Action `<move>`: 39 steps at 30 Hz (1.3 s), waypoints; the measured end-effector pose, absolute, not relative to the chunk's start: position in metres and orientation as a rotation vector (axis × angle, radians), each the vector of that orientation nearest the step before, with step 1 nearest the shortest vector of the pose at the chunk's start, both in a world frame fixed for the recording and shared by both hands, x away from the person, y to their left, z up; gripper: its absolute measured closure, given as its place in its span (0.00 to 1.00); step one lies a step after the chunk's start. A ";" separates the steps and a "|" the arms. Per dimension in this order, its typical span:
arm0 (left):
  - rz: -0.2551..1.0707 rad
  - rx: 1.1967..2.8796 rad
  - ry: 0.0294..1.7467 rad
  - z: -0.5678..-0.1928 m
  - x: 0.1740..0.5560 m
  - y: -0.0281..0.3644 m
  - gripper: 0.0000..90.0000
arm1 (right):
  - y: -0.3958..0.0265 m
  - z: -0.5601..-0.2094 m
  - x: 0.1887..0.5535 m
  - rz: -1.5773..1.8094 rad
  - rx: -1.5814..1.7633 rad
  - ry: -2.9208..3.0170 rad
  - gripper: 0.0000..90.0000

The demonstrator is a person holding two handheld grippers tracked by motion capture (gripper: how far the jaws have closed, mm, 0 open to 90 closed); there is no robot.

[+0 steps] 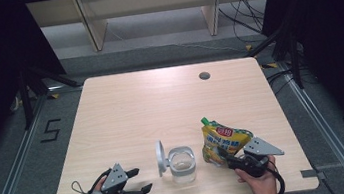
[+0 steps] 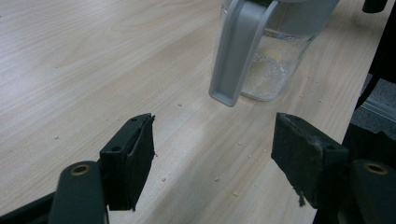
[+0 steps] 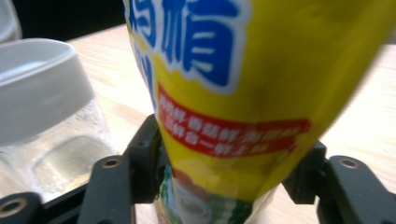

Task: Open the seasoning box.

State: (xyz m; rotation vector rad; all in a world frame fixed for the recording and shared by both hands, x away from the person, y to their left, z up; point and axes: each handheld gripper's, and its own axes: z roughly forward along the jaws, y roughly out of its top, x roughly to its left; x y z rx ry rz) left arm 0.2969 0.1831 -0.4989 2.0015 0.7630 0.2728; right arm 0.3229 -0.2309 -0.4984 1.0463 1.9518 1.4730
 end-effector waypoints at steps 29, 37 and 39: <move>0.277 1.984 0.774 -0.498 0.298 0.182 0.32 | -0.227 -0.517 0.347 1.595 0.869 1.986 0.38; 0.278 1.982 0.779 -0.498 0.298 0.182 0.32 | -0.226 -0.518 0.357 1.616 0.800 1.954 0.40; 0.297 2.019 0.766 -0.498 0.299 0.184 0.32 | -0.226 -0.517 0.356 1.624 0.825 1.996 0.40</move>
